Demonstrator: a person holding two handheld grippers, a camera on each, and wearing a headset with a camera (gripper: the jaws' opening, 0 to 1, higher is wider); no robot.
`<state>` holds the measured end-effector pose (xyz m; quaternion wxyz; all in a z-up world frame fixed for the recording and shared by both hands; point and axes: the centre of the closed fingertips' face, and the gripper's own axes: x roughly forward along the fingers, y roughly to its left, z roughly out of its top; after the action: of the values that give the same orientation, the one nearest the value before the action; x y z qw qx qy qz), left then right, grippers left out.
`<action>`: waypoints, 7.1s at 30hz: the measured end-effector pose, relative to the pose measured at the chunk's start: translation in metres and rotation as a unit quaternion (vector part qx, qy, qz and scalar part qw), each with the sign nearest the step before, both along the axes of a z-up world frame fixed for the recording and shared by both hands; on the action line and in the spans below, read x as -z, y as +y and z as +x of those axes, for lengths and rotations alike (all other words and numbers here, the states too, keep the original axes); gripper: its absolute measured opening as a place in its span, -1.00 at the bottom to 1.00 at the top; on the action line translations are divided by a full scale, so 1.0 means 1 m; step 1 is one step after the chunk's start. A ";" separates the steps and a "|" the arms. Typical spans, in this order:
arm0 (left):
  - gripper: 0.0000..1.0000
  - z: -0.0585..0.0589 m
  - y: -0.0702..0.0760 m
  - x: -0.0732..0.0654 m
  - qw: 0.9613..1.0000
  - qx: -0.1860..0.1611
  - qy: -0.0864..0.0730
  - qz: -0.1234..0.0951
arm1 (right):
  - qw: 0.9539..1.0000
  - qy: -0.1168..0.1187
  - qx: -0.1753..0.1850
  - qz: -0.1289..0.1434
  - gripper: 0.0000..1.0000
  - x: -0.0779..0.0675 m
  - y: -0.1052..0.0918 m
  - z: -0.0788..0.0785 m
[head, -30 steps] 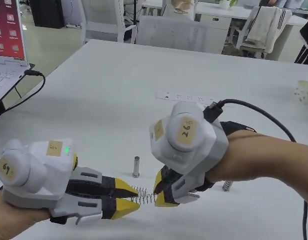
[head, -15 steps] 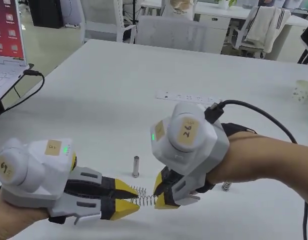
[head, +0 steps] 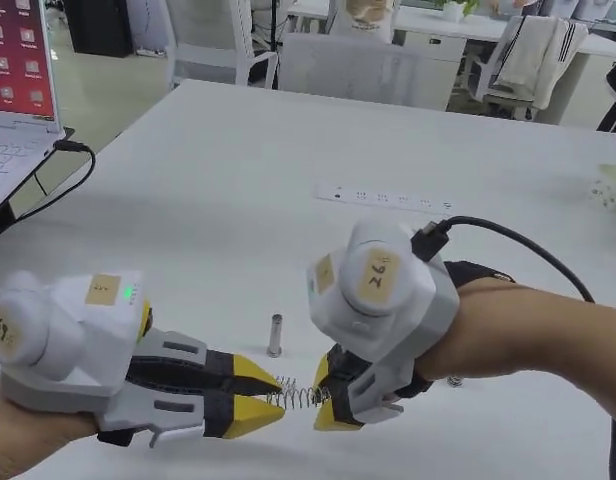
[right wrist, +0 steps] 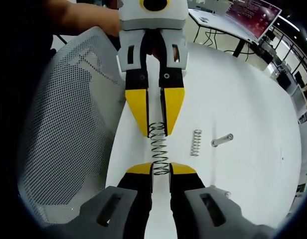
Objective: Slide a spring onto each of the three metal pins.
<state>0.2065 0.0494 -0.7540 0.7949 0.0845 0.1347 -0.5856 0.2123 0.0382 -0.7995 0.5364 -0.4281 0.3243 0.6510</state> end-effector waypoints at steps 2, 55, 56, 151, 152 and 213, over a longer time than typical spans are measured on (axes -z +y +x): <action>-0.97 0.000 0.000 -0.002 1.000 0.000 0.001 -0.004 | 1.000 0.001 0.001 0.000 -0.80 0.001 -0.001 0.000; -0.95 -0.005 -0.005 0.003 1.000 0.009 -0.003 0.007 | 0.999 0.008 -0.007 0.045 -0.82 -0.036 0.021 -0.013; -0.95 -0.005 -0.005 0.003 1.000 0.009 -0.003 0.007 | 0.999 0.008 -0.007 0.044 -0.82 -0.036 0.022 -0.013; 0.21 0.015 0.036 0.037 0.991 -0.120 0.052 0.006 | 0.998 -0.020 0.058 -0.019 -0.83 -0.039 -0.047 0.032; 0.21 0.015 0.036 0.036 0.991 -0.120 0.052 0.006 | 0.998 -0.021 0.058 -0.021 -0.83 -0.039 -0.048 0.033; 0.24 0.020 0.051 0.041 0.989 -0.140 0.043 0.024 | 0.991 -0.037 0.114 -0.051 -0.83 -0.019 -0.046 0.109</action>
<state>0.2266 0.1007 -0.7952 0.8603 0.0585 0.1930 -0.4681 0.3215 -0.0081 -0.7804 0.5963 -0.4389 0.3837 0.5519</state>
